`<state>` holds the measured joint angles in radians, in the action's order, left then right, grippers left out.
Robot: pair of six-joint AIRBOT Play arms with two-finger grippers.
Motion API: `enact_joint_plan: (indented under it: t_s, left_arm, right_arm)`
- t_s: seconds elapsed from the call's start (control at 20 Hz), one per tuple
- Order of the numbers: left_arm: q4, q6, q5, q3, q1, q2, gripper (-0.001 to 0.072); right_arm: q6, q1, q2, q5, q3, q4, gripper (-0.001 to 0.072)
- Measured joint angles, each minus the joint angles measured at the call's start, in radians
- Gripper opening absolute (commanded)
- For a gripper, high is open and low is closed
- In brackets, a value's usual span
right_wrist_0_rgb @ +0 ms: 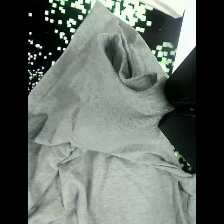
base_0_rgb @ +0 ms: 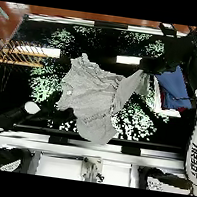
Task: Fold the shirts.
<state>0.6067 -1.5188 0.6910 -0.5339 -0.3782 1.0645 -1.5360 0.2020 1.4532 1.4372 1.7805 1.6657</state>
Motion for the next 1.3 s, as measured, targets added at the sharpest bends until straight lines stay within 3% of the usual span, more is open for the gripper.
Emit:
enact_joint_plan:
  t_s: [0.15,0.35,0.55,0.7,0.95,1.15,1.3]
  left_arm:
    - [0.097,0.135,0.069,-0.217,0.075,-0.079,0.0029]
    - [0.225,0.218,0.082,-0.645,0.252,-0.232,0.0029]
    - [0.269,0.215,0.051,-1.049,0.465,-0.327,0.0029]
    - [0.284,0.194,0.052,-1.220,0.568,-0.356,0.0029]
    - [0.365,0.182,0.071,-1.311,0.641,-0.324,0.0030]
    - [0.403,0.180,0.146,-1.327,0.654,-0.200,0.0030]
    - [0.414,0.179,0.230,-1.331,0.653,-0.063,0.0030]
  right_arm:
    - [-0.040,0.000,-0.077,-0.029,0.001,-0.030,0.0069]
    - [-0.093,0.000,-0.277,-0.157,0.002,-0.103,0.0069]
    - [-0.107,0.000,-0.499,-0.325,0.003,-0.096,0.0069]
    - [-0.094,0.000,-0.616,-0.374,0.003,-0.044,0.0069]
    - [-0.005,0.000,-0.653,-0.194,0.001,-0.011,0.0069]
    - [0.080,0.000,-0.534,0.006,-0.055,0.000,0.0069]
    - [0.116,0.000,-0.411,0.022,-0.167,-0.006,0.0069]
